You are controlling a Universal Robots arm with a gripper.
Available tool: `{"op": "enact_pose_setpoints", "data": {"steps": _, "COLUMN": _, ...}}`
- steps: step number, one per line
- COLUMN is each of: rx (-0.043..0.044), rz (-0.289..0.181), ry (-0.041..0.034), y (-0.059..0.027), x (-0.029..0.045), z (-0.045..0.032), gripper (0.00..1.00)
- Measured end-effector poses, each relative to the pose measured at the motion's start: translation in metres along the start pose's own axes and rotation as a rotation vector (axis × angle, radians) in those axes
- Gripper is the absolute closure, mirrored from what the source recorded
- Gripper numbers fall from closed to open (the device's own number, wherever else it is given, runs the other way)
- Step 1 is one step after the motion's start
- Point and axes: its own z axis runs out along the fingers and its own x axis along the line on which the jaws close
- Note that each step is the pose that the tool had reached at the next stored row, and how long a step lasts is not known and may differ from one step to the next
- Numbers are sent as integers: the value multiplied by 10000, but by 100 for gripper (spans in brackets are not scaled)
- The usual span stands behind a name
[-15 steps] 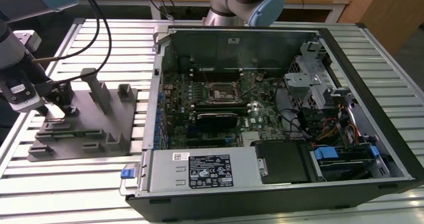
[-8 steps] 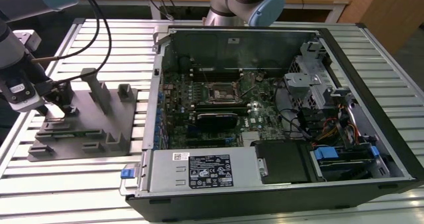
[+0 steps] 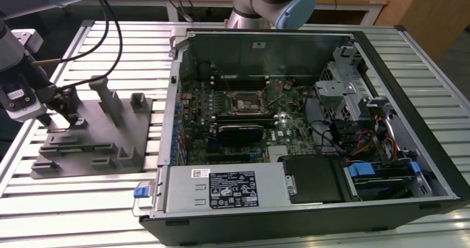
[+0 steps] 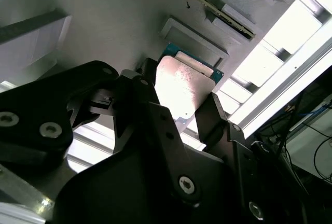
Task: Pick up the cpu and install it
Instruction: 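Pick up the cpu and move it towards the insertion slot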
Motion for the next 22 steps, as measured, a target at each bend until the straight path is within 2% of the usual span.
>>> {"op": "enact_pose_setpoints", "data": {"steps": 22, "rx": -1, "rz": 0, "ry": -2, "y": 2, "x": -1, "z": -52, "gripper": 46}}
